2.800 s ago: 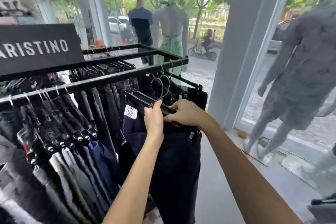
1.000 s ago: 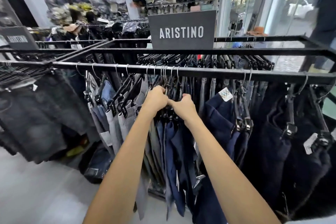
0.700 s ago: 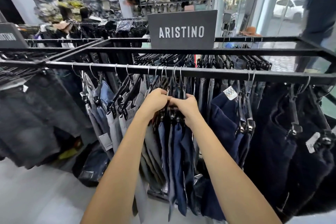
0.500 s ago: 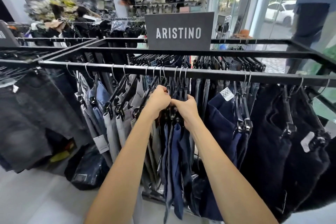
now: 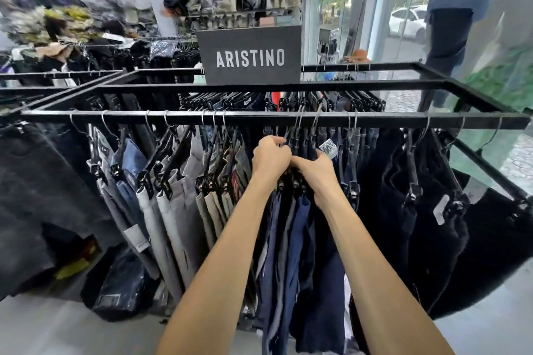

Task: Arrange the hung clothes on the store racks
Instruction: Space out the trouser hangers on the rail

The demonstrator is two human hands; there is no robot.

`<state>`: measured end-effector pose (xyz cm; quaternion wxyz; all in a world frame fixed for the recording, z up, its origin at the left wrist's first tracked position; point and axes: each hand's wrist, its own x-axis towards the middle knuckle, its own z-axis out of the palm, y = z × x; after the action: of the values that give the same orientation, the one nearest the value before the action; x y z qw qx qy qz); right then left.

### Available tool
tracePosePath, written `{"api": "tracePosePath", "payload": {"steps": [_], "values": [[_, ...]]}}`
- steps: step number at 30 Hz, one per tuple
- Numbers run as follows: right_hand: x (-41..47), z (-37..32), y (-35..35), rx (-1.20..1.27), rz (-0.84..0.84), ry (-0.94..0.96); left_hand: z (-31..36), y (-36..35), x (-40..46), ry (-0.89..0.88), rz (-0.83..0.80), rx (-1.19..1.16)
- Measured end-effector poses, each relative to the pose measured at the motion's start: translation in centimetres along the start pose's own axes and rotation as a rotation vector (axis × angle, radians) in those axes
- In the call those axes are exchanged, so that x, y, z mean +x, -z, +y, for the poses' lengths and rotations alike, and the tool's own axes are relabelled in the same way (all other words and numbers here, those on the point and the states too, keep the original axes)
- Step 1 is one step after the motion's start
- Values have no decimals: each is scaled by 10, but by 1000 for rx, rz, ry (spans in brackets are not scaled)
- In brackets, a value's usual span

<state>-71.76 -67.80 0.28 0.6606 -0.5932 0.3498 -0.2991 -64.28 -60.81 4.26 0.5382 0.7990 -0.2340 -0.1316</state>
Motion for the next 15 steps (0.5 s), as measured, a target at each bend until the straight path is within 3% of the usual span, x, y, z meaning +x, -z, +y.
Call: {"api": "tracePosePath", "payload": {"steps": [11,15], "values": [[-18,-5,52,-110,-71,62,2,-33,-19,-25,-61,3],[-18,-4,51,-189,-9,45,3,-31,-23,-17,-104,-39]]}}
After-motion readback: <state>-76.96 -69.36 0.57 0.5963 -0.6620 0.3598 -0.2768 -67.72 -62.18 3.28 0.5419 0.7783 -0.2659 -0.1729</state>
